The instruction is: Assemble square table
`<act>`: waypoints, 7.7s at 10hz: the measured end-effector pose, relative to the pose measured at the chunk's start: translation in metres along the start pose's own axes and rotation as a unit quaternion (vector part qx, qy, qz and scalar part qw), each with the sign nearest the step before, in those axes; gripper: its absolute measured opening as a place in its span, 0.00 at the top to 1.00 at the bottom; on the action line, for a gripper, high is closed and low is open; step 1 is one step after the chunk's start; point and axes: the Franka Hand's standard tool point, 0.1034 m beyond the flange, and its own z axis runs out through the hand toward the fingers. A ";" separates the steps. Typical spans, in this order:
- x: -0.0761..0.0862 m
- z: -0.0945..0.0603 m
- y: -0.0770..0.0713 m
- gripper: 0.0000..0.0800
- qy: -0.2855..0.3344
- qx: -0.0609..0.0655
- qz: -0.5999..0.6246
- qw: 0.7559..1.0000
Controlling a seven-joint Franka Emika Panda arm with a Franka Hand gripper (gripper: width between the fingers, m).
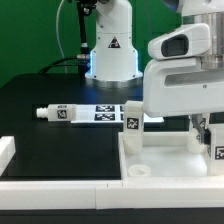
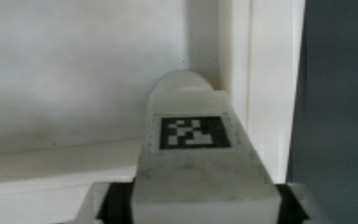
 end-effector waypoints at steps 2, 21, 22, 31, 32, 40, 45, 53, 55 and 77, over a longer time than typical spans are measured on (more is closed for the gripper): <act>0.000 0.000 0.000 0.64 0.000 0.000 0.071 0.997; -0.002 -0.005 -0.005 0.19 -0.034 0.026 0.674 0.738; 0.000 -0.016 -0.006 0.19 -0.037 0.028 0.620 0.784; -0.003 -0.003 -0.004 0.19 -0.032 -0.023 0.103 0.994; -0.002 0.001 -0.004 0.19 -0.028 -0.021 0.081 0.996; -0.002 0.000 0.008 0.63 -0.027 -0.037 0.213 0.976; 0.001 -0.006 0.014 0.63 -0.036 -0.039 0.204 0.978; 0.013 -0.036 0.017 0.19 -0.035 -0.029 0.180 0.983; 0.012 -0.060 0.038 0.19 -0.033 -0.021 0.136 0.990; -0.091 -0.088 0.167 0.19 -0.039 0.001 -0.606 0.794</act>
Offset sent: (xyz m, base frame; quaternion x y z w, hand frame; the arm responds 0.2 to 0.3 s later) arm 0.0059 0.0059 0.0047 -0.0285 -0.0013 0.3756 0.9263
